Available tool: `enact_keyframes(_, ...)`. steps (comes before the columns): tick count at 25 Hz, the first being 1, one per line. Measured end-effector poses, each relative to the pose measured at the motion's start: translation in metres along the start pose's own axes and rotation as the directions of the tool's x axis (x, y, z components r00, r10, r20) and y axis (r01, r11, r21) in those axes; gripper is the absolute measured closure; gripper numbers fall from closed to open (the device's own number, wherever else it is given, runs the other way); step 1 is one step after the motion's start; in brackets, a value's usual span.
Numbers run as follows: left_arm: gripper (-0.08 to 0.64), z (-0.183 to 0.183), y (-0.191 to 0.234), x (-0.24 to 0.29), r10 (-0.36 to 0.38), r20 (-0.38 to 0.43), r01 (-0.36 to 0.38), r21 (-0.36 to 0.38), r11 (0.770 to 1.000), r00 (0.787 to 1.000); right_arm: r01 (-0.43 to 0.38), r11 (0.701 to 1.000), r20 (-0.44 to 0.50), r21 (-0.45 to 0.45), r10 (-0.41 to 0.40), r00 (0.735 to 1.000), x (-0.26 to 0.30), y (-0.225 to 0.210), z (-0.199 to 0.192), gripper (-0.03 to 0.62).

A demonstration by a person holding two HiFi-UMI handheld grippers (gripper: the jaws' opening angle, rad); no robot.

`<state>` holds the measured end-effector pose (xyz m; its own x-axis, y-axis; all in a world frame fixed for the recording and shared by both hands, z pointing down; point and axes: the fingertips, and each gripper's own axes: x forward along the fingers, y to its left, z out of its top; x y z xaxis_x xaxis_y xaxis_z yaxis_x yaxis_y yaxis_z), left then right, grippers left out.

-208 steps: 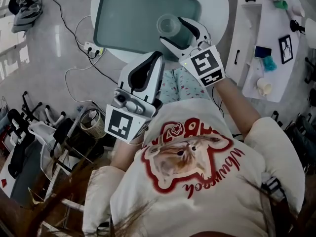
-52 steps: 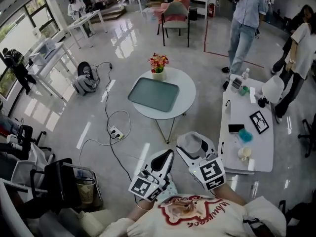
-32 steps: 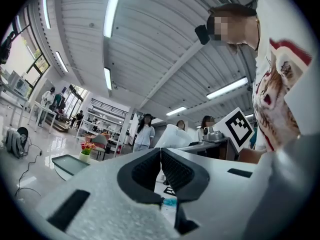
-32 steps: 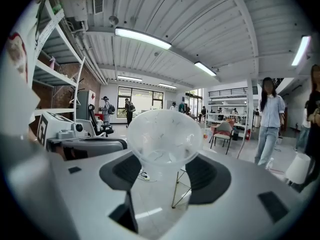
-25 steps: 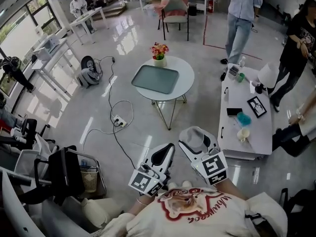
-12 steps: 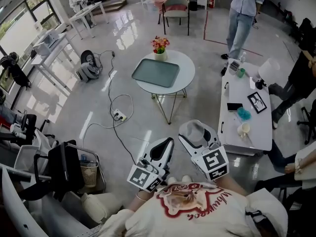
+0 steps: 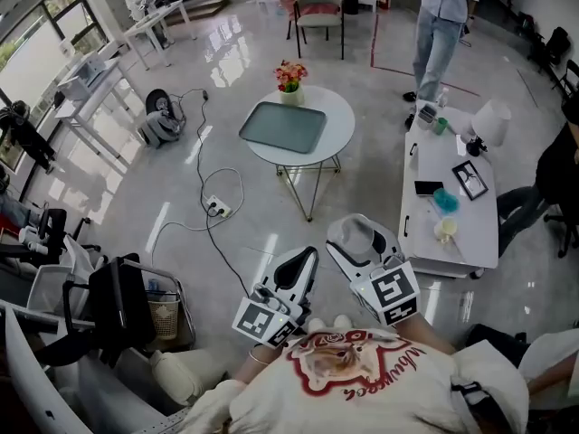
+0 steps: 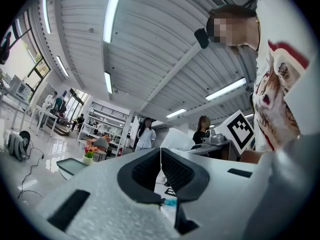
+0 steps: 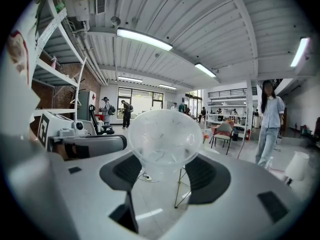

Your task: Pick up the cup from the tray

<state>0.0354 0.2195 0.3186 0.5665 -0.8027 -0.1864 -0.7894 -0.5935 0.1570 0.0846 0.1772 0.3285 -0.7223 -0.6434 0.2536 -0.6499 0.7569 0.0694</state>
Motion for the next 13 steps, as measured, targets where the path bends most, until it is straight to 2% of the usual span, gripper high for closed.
enact_keyframes(13, 0.545, 0.0030, -0.0008, 0.0001, 0.007, 0.006, -0.007, 0.002, 1.000, 1.000, -0.013, 1.000, 0.009, -0.004, 0.013, 1.000, -0.0021, 0.0031, 0.0062, 0.307)
